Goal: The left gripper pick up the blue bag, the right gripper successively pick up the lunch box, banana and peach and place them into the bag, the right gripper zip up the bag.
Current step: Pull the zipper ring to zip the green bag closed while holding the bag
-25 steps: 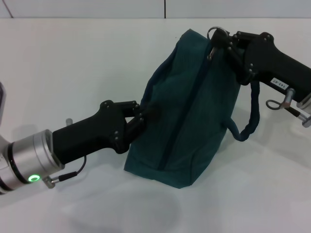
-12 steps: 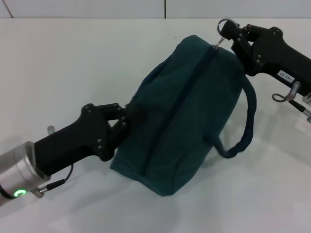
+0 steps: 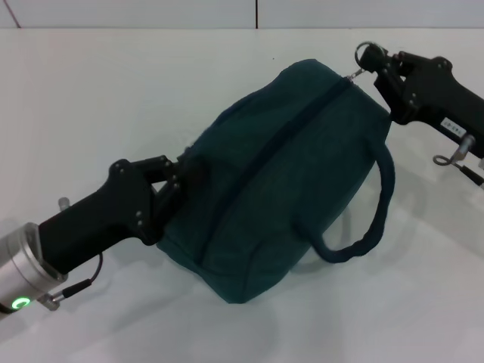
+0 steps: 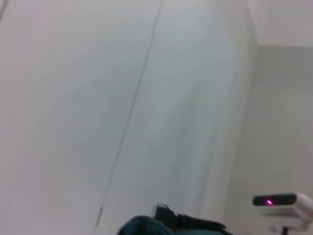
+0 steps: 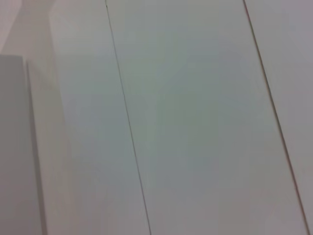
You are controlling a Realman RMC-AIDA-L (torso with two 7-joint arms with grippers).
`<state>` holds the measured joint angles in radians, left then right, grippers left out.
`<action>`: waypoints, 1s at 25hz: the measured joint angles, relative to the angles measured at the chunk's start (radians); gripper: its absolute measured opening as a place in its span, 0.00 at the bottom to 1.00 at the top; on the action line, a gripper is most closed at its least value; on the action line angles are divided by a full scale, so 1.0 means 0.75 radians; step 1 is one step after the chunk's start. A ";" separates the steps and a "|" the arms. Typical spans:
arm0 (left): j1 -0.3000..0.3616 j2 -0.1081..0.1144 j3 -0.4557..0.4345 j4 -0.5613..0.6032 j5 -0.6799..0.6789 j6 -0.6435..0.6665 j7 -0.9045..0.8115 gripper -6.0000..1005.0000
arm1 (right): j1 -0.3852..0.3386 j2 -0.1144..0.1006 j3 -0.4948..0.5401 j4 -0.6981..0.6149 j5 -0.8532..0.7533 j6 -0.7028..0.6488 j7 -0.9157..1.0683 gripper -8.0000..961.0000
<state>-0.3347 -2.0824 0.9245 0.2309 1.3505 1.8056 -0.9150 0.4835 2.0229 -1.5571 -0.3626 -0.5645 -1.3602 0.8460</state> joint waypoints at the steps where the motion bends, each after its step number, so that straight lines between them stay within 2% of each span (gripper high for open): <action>1: 0.003 0.000 -0.004 0.000 -0.006 -0.002 0.000 0.06 | -0.011 0.000 0.000 0.000 0.000 0.001 -0.001 0.05; 5: 0.007 0.004 -0.006 -0.001 -0.023 -0.005 -0.001 0.06 | -0.044 -0.004 0.020 0.020 0.006 0.008 -0.003 0.05; 11: 0.006 0.005 -0.007 0.004 -0.026 -0.009 -0.002 0.06 | -0.043 -0.005 0.041 0.085 0.005 0.038 -0.003 0.05; 20: -0.006 0.003 -0.008 -0.001 -0.041 -0.017 -0.009 0.06 | -0.037 0.003 -0.008 0.126 -0.003 0.164 -0.003 0.05; 25: -0.011 0.000 -0.008 0.004 -0.046 -0.040 -0.031 0.06 | -0.037 0.003 -0.019 0.127 -0.004 0.144 0.010 0.05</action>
<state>-0.3430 -2.0824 0.9187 0.2339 1.3160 1.7754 -0.9382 0.4556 2.0248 -1.5712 -0.2674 -0.5672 -1.2524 0.8533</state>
